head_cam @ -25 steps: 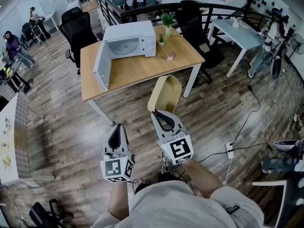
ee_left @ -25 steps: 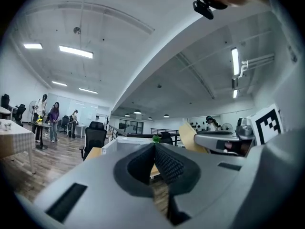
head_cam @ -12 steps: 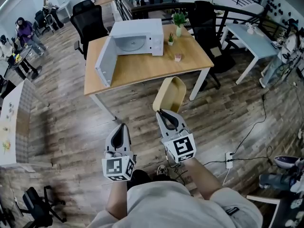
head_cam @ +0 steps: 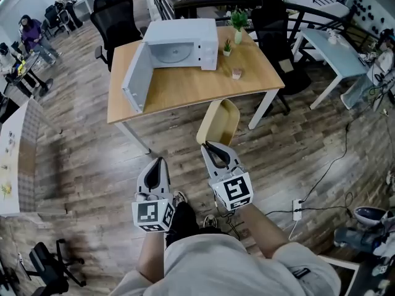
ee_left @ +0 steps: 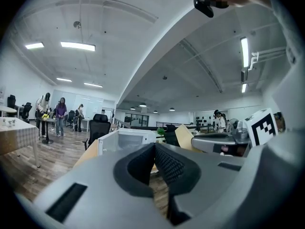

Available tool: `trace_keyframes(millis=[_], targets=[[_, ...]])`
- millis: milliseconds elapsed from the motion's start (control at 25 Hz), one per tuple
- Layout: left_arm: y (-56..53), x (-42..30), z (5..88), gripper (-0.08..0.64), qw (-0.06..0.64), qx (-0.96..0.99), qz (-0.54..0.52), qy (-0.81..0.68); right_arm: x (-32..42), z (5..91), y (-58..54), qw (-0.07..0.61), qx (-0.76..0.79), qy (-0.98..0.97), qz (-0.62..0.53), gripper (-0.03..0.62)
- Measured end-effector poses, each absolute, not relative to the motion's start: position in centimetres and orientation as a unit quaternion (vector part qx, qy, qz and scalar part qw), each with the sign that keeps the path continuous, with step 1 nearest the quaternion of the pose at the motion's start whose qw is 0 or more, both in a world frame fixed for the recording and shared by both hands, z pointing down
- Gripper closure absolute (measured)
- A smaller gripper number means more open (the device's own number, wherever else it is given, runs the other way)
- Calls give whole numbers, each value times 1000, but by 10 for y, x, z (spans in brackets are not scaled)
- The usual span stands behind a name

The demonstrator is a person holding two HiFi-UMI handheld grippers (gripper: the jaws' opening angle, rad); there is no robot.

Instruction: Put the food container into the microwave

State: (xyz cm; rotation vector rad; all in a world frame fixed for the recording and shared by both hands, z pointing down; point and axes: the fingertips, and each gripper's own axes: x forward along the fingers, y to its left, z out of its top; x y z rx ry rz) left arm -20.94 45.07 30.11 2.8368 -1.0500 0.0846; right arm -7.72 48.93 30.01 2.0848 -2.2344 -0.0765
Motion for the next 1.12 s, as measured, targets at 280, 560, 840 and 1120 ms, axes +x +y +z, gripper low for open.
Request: trace_keyframes(millis=[280, 560, 840, 1120], targets=[[378, -195, 303, 548, 64, 941, 23, -330, -74, 304, 420, 53, 679, -732, -18, 565], [307, -194, 294, 548, 67, 949, 16, -309, -74, 303, 356, 58, 695, -717, -16, 565], [257, -199, 299, 548, 72, 955, 18, -288, -81, 308, 313, 71, 705, -705, -4, 565], [230, -190, 309, 548, 84, 958, 21, -272, -79, 311, 285, 76, 707, -703, 1, 565]])
